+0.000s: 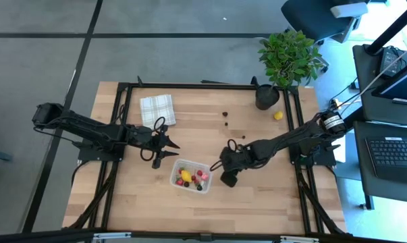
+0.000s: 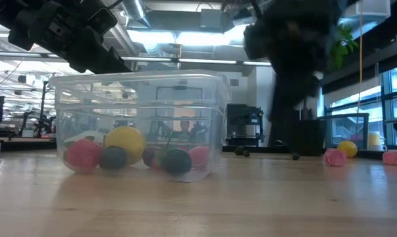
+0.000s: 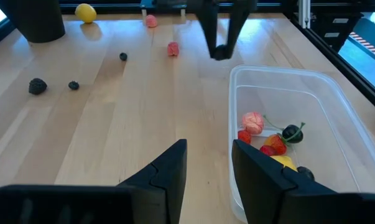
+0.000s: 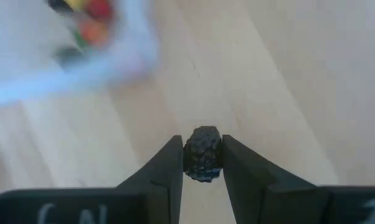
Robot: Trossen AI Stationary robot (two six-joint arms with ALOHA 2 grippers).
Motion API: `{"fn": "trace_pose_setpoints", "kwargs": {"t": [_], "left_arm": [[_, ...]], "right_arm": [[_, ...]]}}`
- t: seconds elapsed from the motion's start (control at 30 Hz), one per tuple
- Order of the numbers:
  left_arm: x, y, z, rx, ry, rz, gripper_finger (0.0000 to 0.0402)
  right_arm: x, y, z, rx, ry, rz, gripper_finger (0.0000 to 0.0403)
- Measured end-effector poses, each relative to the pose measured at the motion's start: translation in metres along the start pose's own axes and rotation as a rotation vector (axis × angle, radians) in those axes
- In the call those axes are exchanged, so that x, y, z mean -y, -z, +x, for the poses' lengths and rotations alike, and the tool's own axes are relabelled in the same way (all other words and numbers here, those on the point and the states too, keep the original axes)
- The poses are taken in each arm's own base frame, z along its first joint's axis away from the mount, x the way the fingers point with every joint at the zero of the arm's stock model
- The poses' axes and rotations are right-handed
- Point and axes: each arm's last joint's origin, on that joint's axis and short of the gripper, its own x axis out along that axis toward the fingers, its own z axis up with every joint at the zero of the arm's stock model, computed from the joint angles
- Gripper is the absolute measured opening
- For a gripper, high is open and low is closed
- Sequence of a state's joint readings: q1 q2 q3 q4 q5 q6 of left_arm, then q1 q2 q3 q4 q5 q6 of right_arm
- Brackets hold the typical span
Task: Pick and placing Produce into tupperware
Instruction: Put the bottom blackberry into the transparent bin
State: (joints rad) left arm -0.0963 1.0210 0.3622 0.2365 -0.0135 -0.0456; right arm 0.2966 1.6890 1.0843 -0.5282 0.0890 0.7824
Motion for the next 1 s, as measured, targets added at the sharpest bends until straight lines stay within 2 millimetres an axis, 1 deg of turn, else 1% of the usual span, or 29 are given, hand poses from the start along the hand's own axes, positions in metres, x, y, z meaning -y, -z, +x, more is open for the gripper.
{"fn": "trace_pose_setpoints", "kwargs": {"t": [0.13, 0.23, 0.37, 0.47, 0.73, 0.87, 1.0], "left_arm": [[0.0, 0.0, 0.0, 0.0, 0.0, 0.0, 0.0121], [0.0, 0.0, 0.0, 0.0, 0.0, 0.0, 0.0121], [0.0, 0.0, 0.0, 0.0, 0.0, 0.0, 0.0121], [0.0, 0.0, 0.0, 0.0, 0.0, 0.0, 0.0121], [0.0, 0.0, 0.0, -0.004, 0.0, 0.0, 0.0121], [0.0, 0.001, 0.0, -0.006, 0.0, 0.003, 0.0121], [0.0, 0.001, 0.0, -0.008, 0.0, 0.003, 0.0121]], "right_arm": [[-0.016, -0.02, -0.016, 0.119, -0.047, -0.089, 0.0096], [-0.03, -0.035, -0.026, 0.232, -0.121, -0.176, 0.0099], [-0.041, -0.047, -0.028, 0.365, -0.198, -0.278, 0.0097], [-0.041, -0.049, -0.018, 0.372, -0.191, -0.316, 0.0097], [-0.039, -0.047, 0.029, 0.315, -0.141, -0.376, 0.0099], [-0.041, -0.044, 0.041, 0.307, -0.139, -0.402, 0.0099], [-0.041, -0.042, 0.045, 0.293, -0.131, -0.405, 0.01]]}}
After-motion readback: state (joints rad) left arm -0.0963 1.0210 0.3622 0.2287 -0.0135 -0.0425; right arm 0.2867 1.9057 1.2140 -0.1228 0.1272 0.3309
